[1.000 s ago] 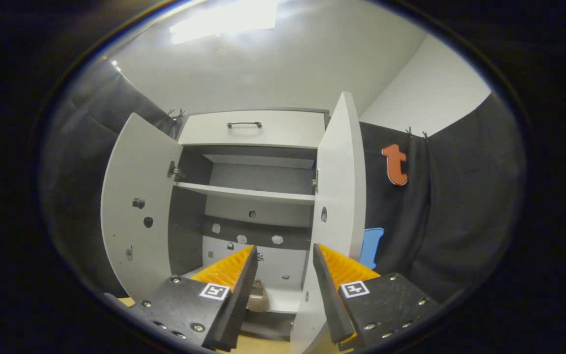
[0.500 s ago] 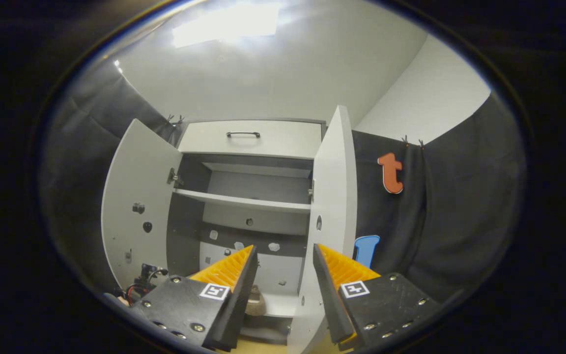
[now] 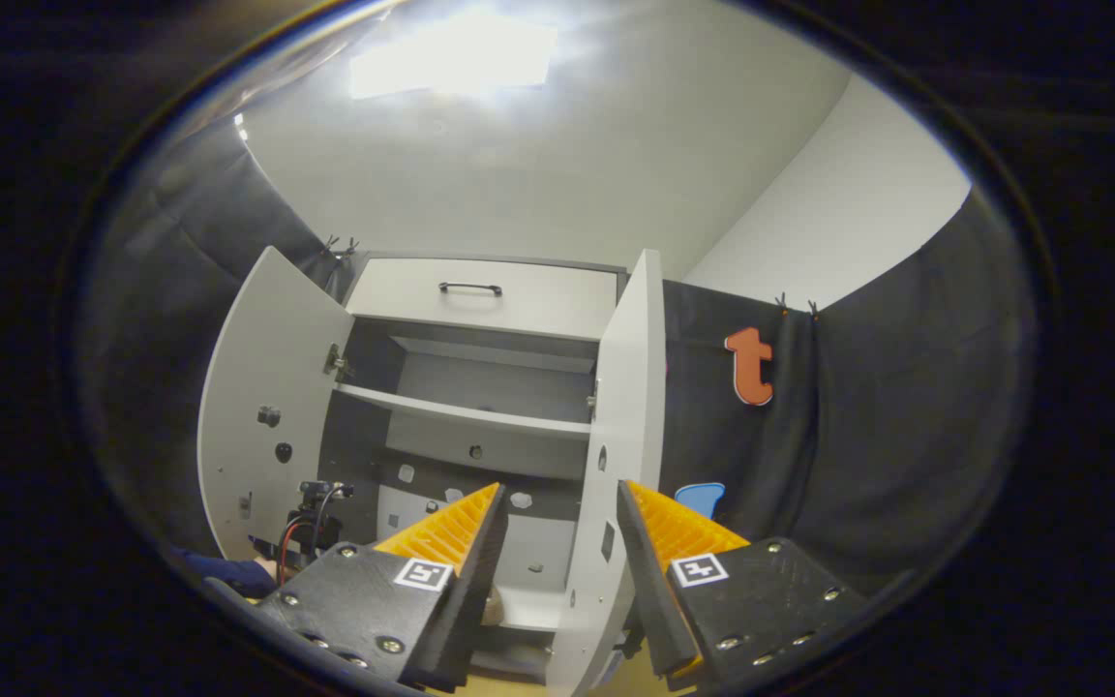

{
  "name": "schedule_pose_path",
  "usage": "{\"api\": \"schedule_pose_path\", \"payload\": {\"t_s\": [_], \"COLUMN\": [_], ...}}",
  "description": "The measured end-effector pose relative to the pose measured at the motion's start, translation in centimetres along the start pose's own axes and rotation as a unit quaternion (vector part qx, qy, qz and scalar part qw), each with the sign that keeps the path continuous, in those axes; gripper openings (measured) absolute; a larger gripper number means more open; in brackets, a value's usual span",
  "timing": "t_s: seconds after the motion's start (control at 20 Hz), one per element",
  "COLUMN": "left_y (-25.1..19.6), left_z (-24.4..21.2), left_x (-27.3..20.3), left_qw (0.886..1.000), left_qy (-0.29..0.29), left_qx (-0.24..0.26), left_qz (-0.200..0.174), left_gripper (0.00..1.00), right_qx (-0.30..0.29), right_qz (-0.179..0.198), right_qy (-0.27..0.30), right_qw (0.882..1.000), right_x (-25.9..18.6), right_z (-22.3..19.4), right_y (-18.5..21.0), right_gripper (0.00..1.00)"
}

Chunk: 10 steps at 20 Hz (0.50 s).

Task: Grab one shoe with the right hand and put it into the shoe cabinet, grab the other shoe with the left hand and put it into the shoe cabinet; then close the right door with the right hand and the left door with the left hand.

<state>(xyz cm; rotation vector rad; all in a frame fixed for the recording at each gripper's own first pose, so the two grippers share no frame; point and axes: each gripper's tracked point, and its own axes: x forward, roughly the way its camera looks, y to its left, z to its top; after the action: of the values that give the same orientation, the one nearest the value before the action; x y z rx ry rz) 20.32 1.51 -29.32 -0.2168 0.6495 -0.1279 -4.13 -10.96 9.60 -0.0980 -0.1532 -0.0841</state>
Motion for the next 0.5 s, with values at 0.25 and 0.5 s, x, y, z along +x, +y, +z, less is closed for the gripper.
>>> {"api": "schedule_pose_path", "payload": {"t_s": [0.25,0.5], "left_y": [1.1,1.6], "left_z": [2.5,3.9], "left_x": [2.7,4.9], "left_qw": [1.000,0.999], "left_qy": [0.000,0.010], "left_qx": [-0.010,-0.011], "left_qz": [0.022,0.035], "left_gripper": [0.01,0.01], "right_qx": [-0.018,-0.036], "right_qz": [-0.027,-0.055], "right_qy": [0.000,0.002], "right_qw": [0.999,0.998], "right_x": [-1.0,-1.8], "right_z": [0.0,-0.2], "right_y": [-1.6,-3.2], "right_gripper": [0.67,0.68]}}
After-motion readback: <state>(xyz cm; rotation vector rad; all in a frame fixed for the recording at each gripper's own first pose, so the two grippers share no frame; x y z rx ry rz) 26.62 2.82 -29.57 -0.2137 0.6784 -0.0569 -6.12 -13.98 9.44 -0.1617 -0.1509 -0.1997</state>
